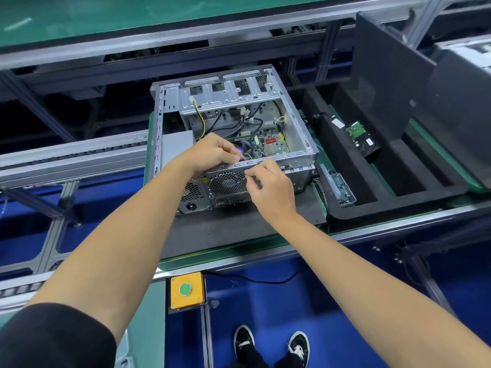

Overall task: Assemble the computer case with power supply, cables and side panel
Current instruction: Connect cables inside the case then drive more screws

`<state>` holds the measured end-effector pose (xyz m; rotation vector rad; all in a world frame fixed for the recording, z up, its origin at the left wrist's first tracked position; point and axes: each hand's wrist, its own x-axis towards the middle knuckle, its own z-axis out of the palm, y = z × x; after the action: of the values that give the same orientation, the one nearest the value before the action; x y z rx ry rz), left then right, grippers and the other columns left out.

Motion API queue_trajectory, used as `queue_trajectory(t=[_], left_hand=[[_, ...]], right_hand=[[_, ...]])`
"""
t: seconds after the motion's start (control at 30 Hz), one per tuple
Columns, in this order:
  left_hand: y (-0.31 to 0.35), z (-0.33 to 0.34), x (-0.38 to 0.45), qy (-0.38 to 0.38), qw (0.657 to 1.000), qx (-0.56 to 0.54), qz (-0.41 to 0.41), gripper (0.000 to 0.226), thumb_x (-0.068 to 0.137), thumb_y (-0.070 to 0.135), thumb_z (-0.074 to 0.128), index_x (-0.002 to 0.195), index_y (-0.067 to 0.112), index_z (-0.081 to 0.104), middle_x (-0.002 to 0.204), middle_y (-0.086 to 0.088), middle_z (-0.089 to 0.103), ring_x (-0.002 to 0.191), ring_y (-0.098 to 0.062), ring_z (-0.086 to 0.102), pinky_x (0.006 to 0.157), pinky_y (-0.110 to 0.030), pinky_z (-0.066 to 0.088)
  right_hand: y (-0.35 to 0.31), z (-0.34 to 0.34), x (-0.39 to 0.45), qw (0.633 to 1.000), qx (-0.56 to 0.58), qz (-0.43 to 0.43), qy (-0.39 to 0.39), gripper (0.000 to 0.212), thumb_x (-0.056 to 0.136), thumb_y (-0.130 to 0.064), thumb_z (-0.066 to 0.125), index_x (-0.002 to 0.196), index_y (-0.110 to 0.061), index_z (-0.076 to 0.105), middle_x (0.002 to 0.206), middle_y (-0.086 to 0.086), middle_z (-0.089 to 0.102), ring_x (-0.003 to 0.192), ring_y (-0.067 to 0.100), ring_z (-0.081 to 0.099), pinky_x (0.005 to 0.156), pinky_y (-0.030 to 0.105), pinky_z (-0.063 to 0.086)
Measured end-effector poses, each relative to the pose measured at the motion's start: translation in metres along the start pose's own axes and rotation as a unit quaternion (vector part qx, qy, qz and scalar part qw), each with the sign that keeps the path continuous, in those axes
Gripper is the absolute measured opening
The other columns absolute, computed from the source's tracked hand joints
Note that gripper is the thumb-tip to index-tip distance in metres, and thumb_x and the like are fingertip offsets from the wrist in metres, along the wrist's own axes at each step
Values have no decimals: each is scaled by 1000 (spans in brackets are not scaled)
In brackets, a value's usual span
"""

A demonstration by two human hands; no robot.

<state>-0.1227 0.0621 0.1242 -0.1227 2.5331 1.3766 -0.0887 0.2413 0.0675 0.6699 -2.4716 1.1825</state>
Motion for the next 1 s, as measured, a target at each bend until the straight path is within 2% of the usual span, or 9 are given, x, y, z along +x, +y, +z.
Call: queue_trajectory(t=[0.1,0.23,0.33,0.5,0.67,0.77,0.9,1.0], left_hand=[[0,0,0,3,1000,-1,2,21,83,5,67,76,23,76,68,17,71,62,4,59,69,-20,43],[0,0,0,7,1000,-3,5,19,83,6,68,75,22,75,64,18,69,58,7,57,65,-17,41],[-1,0,1,6,1000,-8,5,20,83,6,68,74,23,76,65,16,70,59,4,57,66,-19,42],[-2,0,2,2,1000,-3,8,24,83,6,68,71,24,76,67,15,70,63,-3,56,70,-22,44],[0,2,1,12,1000,-5,2,16,82,3,68,77,16,75,65,14,70,60,5,59,64,-12,45],[2,3,-2,20,1000,4,1,14,83,3,68,78,13,75,61,13,68,55,3,55,58,-11,43],[3,7,-4,36,999,29,11,9,82,5,68,82,11,75,59,16,67,57,-1,53,65,-19,43],[2,8,-4,44,998,46,18,12,82,9,68,77,18,76,64,10,69,69,-15,50,71,-27,41]], right_hand=[[-1,3,2,1000,1,7,6,4,85,-2,69,85,-4,73,82,8,59,61,25,54,51,29,42],[-3,6,1,999,21,28,26,5,83,0,69,83,-5,72,80,-3,49,58,19,48,52,30,42],[-3,6,1,998,33,45,39,5,84,-2,70,83,-6,72,79,-10,43,58,11,43,55,26,37],[-6,4,2,998,44,49,26,5,87,-2,69,84,-5,73,77,-7,45,60,15,47,56,31,42],[-9,2,4,996,36,84,8,6,87,-4,68,81,-4,71,76,3,52,65,24,52,59,37,44],[-11,-2,5,995,42,94,-5,6,88,-6,69,82,-4,71,77,0,51,69,23,53,65,40,46],[-14,-5,10,991,44,120,-24,7,87,-8,70,81,-7,70,77,0,52,74,22,56,71,40,48],[-13,-4,9,992,44,118,-25,6,88,-8,70,82,-7,71,79,0,53,75,22,56,72,37,48]])
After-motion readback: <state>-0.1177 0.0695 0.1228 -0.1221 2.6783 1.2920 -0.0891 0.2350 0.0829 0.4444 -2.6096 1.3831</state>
